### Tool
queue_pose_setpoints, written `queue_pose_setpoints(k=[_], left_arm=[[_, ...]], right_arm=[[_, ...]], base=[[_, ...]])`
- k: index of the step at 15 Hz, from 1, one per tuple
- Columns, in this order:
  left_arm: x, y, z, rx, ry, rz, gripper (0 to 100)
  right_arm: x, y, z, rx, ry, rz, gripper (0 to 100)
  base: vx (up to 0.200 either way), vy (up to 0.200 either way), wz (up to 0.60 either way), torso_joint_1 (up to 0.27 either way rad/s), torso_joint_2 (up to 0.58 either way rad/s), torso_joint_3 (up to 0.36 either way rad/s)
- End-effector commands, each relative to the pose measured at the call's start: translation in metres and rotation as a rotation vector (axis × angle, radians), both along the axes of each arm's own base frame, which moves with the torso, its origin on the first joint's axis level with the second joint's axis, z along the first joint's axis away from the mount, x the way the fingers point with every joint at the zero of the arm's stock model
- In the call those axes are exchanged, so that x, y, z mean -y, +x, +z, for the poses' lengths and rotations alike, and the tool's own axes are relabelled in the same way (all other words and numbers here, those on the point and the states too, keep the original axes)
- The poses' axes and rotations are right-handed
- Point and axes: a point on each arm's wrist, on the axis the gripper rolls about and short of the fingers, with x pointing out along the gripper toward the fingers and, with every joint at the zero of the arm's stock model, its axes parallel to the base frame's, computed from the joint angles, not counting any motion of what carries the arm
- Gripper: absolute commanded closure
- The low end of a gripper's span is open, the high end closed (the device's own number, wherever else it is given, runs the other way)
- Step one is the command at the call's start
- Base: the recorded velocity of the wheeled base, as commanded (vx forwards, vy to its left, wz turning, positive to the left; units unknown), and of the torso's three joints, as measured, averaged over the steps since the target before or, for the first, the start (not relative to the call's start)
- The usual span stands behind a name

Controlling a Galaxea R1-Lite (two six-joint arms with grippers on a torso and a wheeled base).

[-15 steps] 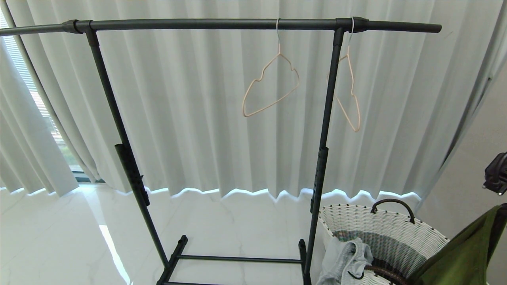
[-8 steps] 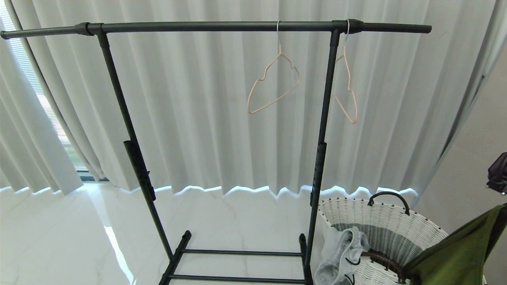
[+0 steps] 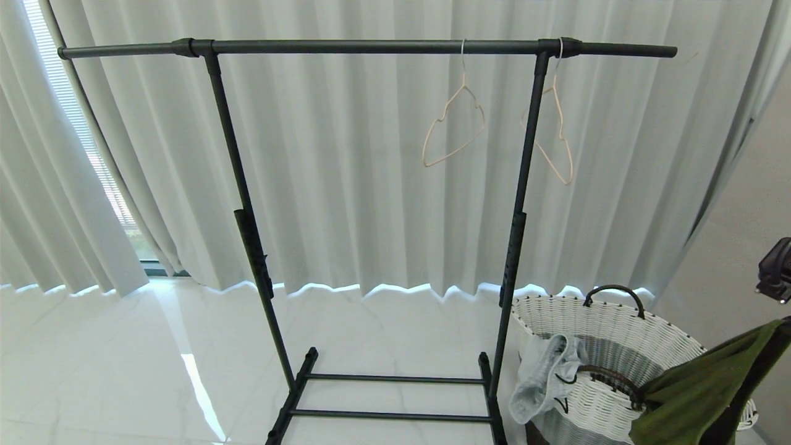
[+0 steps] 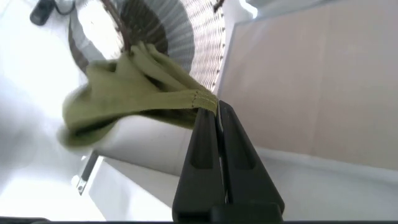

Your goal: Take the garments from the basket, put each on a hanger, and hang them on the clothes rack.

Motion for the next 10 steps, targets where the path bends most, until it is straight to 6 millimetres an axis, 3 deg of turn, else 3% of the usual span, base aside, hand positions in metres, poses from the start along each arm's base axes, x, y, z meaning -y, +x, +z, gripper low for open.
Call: queue_pose_setpoints(k=[1, 2, 6, 10], left_arm=[[0.0000, 0.0000, 0.0000, 0.000, 0.000, 0.002, 0], [0.0000, 0.0000, 0.0000, 0.000, 0.000, 0.002, 0], [0.0000, 0.0000, 0.0000, 0.000, 0.000, 0.002, 0], [0.0000, 0.0000, 0.0000, 0.000, -0.012, 0.002, 0]], right_arm=[[-0.0003, 0.0009, 0.0000, 0.000, 0.001, 0.002, 100], [-0.0002, 0.0005, 0.0002, 0.002, 0.002, 0.001, 100], [-0.0002, -0.0004, 0.0010, 0.012, 0.023, -0.013, 100], [-0.0010, -0.0002, 0.0029, 0.035, 0.107, -0.071, 100]], base=[[0.000, 0.000, 0.00, 0.000, 0.00, 0.000], [0.000, 0.000, 0.00, 0.000, 0.00, 0.000], [0.000, 0.200, 0.00, 0.006, 0.00, 0.002], [0.000, 0.000, 0.00, 0.000, 0.00, 0.000]])
